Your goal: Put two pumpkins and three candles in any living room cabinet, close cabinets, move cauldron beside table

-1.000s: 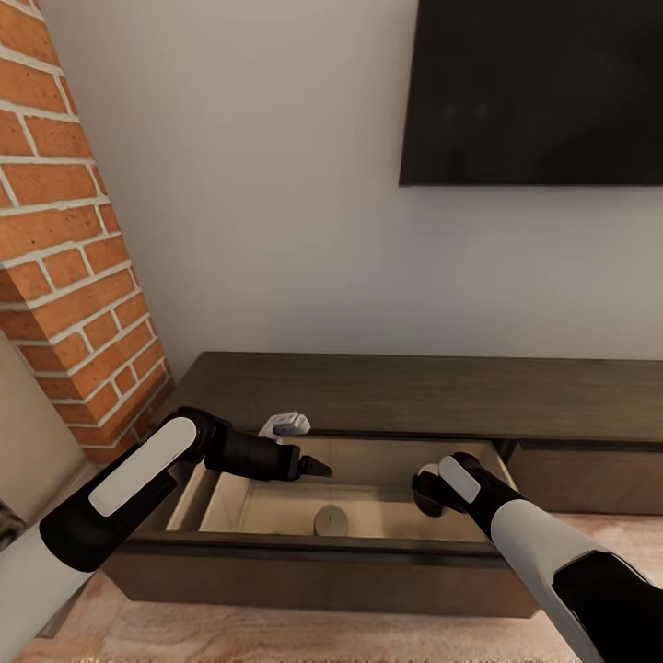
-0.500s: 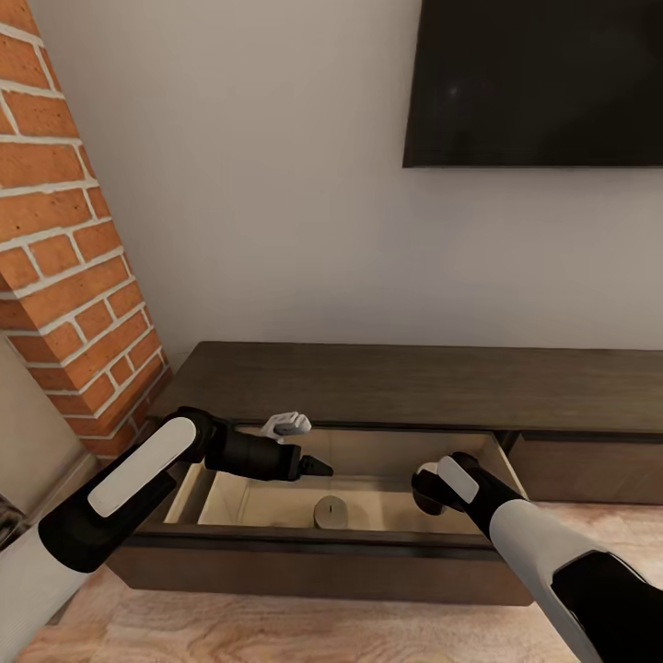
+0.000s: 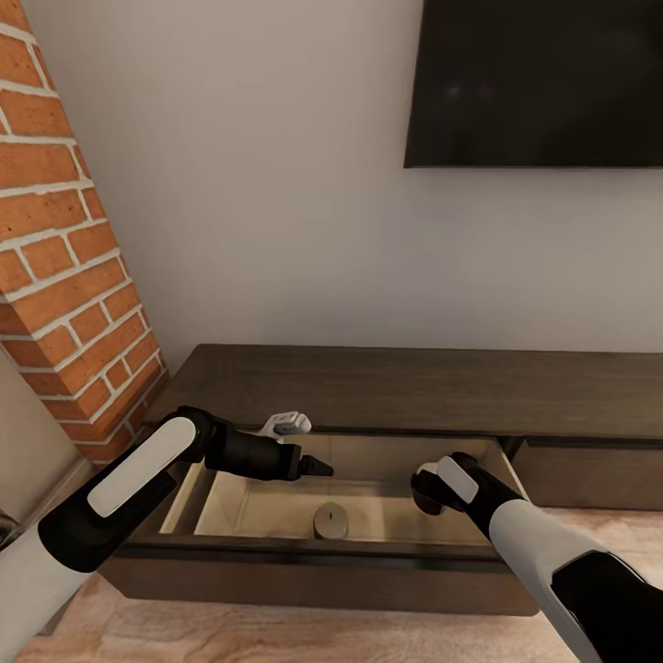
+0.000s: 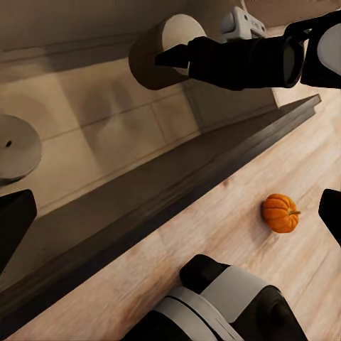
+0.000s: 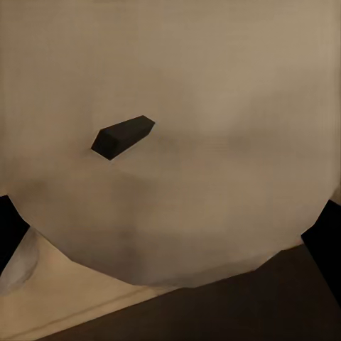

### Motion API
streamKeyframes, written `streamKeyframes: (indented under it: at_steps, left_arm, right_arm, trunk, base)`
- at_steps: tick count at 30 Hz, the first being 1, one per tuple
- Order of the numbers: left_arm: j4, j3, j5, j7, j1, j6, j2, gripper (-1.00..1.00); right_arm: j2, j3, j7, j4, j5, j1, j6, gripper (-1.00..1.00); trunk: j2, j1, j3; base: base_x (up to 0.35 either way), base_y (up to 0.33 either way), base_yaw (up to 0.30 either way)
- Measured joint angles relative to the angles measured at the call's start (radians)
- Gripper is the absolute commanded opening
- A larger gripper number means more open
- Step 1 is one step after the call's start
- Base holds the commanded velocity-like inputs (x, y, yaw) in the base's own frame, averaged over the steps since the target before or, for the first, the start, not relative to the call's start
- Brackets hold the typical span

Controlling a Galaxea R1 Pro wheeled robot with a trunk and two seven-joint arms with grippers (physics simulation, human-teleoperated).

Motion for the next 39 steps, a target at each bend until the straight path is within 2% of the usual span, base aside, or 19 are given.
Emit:
streamKeyframes:
  at_steps: [8,12,18,25,29,30,39]
  left_arm:
    - [0.000,0.000,-0.001,0.000,0.000,0.000,0.000,1.00]
    - [0.000,0.000,0.000,0.000,0.000,0.000,0.000,1.00]
    - [-0.001,0.000,-0.001,0.001,0.000,0.000,0.000,1.00]
    - [-0.001,0.000,0.000,0.000,0.000,0.000,0.000,1.00]
    - [-0.001,0.000,-0.001,0.001,0.000,0.000,0.000,1.00]
    - [-0.001,0.000,-0.001,0.001,0.000,0.000,0.000,1.00]
    - [-0.001,0.000,0.000,0.000,0.000,0.000,0.000,1.00]
  right_arm:
    - [0.000,-0.001,0.000,0.001,-0.001,0.000,0.000,-1.00]
    - [0.000,0.000,0.000,0.000,0.000,0.000,0.000,-1.00]
    - [0.000,0.000,0.000,0.001,0.000,0.000,0.000,-1.00]
    - [0.000,0.000,0.000,0.001,0.001,0.000,0.000,-1.00]
    - [0.001,0.000,0.000,0.001,0.002,0.000,0.000,-1.00]
    - [0.001,0.000,0.000,0.001,0.002,0.000,0.000,1.00]
    - [0.001,0.000,0.000,0.001,0.003,0.000,0.001,1.00]
  trunk:
    - [-0.002,0.004,-0.031]
    - [-0.002,0.004,-0.031]
    - [-0.003,0.006,-0.054]
    - [-0.003,0.006,-0.054]
    - [-0.004,0.008,-0.066]
    - [-0.004,0.008,-0.066]
    - [-0.004,0.008,-0.066]
  base:
    - [0.004,0.000,0.000]
    - [0.000,0.000,0.000]
    - [0.000,0.000,0.000]
    - [0.000,0.000,0.000]
    - [0.000,0.000,0.000]
    - [0.000,0.000,0.000]
    - [0.000,0.000,0.000]
